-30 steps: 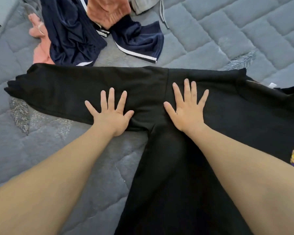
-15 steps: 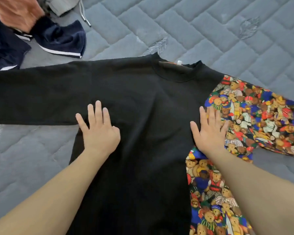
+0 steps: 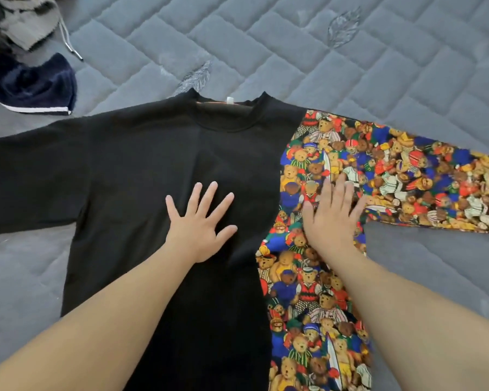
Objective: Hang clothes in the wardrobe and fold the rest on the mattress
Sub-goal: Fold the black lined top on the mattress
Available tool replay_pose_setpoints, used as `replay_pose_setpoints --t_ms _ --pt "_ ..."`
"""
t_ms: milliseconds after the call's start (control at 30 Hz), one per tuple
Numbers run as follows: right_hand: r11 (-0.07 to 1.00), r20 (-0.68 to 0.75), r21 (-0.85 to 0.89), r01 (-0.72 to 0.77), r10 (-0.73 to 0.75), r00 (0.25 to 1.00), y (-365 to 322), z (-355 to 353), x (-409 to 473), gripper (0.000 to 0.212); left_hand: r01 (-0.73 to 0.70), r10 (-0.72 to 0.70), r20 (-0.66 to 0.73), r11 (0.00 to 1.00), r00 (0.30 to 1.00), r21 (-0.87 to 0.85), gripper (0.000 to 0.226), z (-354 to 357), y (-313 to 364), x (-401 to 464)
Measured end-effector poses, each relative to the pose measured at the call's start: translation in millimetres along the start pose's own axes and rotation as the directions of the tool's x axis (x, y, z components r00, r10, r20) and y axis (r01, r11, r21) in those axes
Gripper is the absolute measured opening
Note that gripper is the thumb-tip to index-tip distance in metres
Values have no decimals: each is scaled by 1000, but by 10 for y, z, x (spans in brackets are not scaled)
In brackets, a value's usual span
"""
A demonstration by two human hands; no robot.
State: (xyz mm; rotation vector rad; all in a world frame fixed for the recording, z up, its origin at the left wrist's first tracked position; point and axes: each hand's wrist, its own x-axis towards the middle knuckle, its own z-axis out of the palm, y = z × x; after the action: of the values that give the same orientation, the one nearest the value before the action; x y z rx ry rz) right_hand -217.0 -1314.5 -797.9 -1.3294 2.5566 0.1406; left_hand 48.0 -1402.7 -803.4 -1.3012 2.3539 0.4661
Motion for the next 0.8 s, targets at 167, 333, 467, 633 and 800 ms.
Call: replay_pose_setpoints --t_ms 167,333,467,633,800 --pt "979 109 95 181 -191 976 -682 -165 1045 87 184 -196 -58 968 979 -170 77 -264 -314 690" --pt "983 -40 46 178 -176 984 -995 -184 1845 96 213 -269 -197 940 943 -265 69 -405 -501 1290" --pt "975 -298 4 223 -211 931 -1142 -95 2129 87 172 -241 -382 963 892 -207 62 -519 -682 1655" --pt "884 -454 -12 468 -422 785 -1181 -69 2308 49 152 -209 -495 976 843 -154 59 -835 -876 2079" --pt "843 -451 -4 537 -481 752 -1193 -70 2393 41 93 -203 -597 973 776 -211 52 -1030 -941 2268"
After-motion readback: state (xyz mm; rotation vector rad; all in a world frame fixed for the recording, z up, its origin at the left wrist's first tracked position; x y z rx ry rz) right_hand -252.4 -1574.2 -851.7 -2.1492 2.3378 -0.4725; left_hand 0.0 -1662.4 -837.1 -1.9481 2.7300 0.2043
